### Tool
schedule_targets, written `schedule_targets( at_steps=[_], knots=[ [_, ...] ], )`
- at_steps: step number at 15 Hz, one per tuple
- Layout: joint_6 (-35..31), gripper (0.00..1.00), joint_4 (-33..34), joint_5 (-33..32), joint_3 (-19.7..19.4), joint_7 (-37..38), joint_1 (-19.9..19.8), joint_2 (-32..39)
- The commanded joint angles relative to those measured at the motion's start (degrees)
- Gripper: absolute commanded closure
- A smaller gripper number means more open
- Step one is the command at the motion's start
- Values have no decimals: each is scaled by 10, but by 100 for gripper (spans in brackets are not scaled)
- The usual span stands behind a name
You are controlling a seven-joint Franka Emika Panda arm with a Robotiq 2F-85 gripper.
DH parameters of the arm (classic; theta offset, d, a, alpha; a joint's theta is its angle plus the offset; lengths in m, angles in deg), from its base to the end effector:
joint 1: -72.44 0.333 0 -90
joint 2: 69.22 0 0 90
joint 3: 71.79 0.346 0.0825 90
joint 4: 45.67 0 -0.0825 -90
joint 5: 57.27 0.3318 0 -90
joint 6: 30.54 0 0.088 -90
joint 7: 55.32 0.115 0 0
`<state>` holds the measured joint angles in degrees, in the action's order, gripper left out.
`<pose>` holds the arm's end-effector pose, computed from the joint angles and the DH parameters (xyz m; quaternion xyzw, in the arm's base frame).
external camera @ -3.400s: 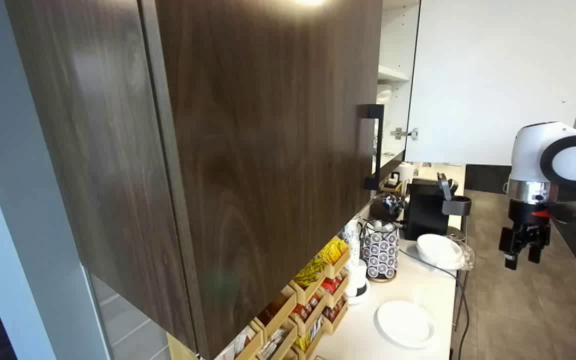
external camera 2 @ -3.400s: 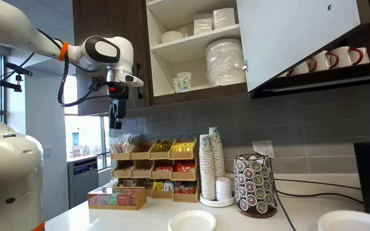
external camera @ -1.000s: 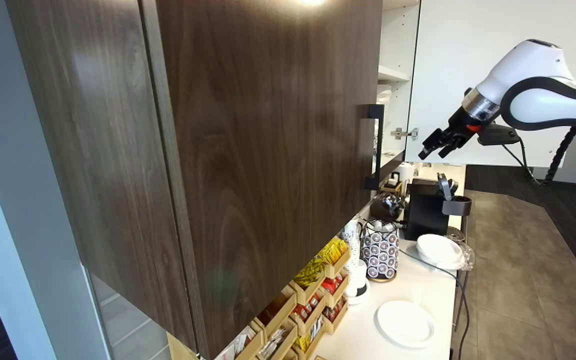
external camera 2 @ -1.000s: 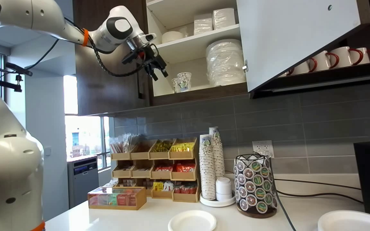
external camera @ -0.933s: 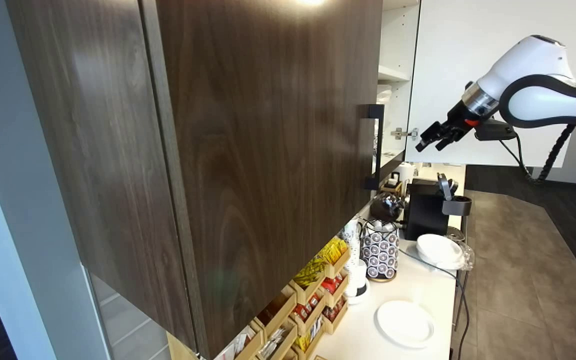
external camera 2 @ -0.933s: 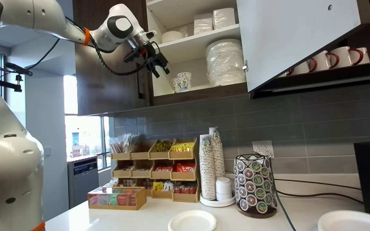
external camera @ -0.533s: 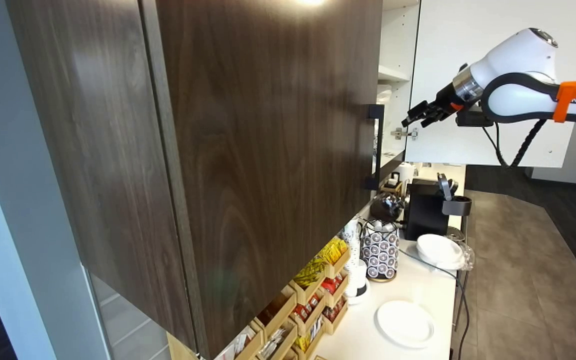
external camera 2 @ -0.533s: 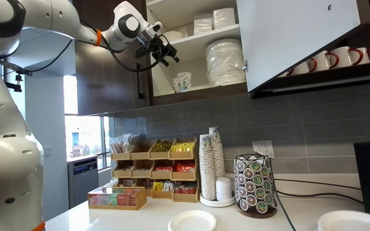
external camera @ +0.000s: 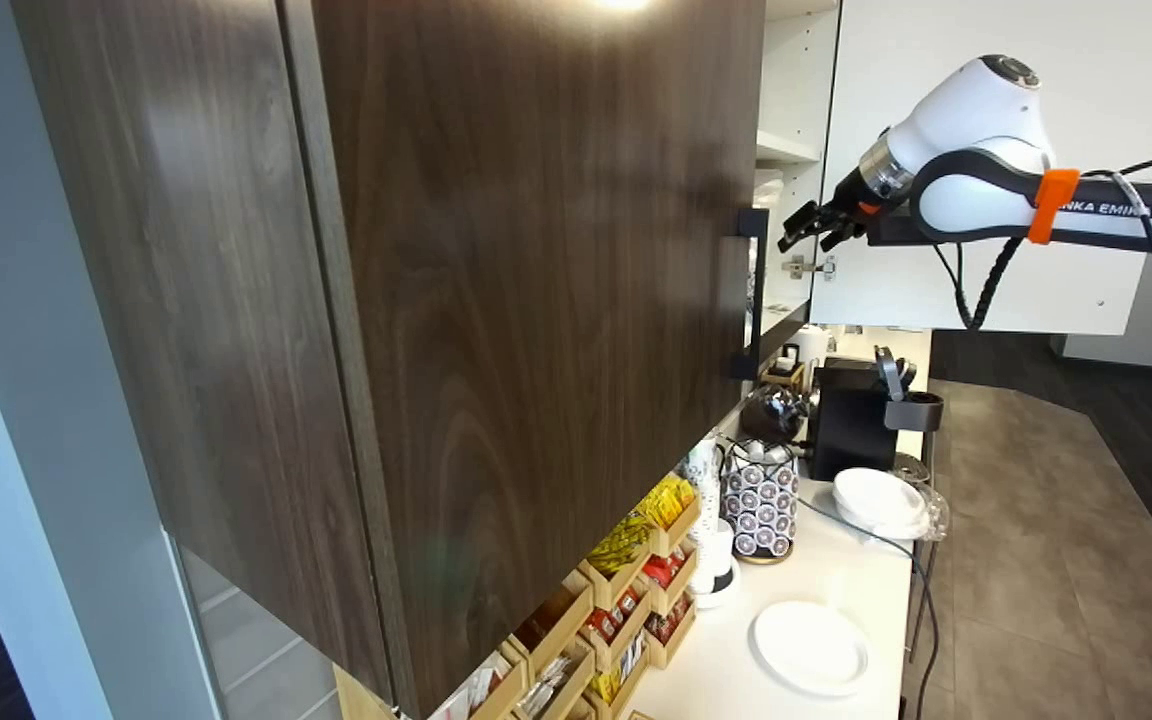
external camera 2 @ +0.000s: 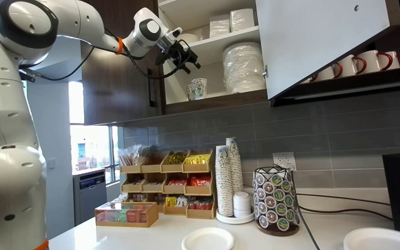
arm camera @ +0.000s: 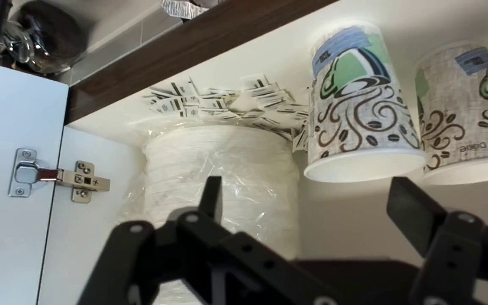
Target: Stack the two cups in the open upper cabinet together
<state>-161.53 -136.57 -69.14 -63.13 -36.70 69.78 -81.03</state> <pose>0.4626 0.0565 0.8302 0.8914 -0.0661 0.4480 0.0192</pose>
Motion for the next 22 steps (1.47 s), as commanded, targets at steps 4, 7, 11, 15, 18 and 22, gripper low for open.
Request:
schedule_targets(
  at_steps=[4, 7, 11, 15, 18, 22],
  knots=[
    [138, 0, 143, 8, 0, 38, 27, 86],
    [167, 0, 183, 24, -7, 57, 37, 115],
    [165, 0, 213, 20, 5, 86, 27, 142],
    [169, 0, 227, 8, 3, 103, 27, 157],
    [181, 7, 226, -8, 2, 103, 27, 161],
    [200, 40, 219, -20, -1, 100, 25, 157]
  ],
)
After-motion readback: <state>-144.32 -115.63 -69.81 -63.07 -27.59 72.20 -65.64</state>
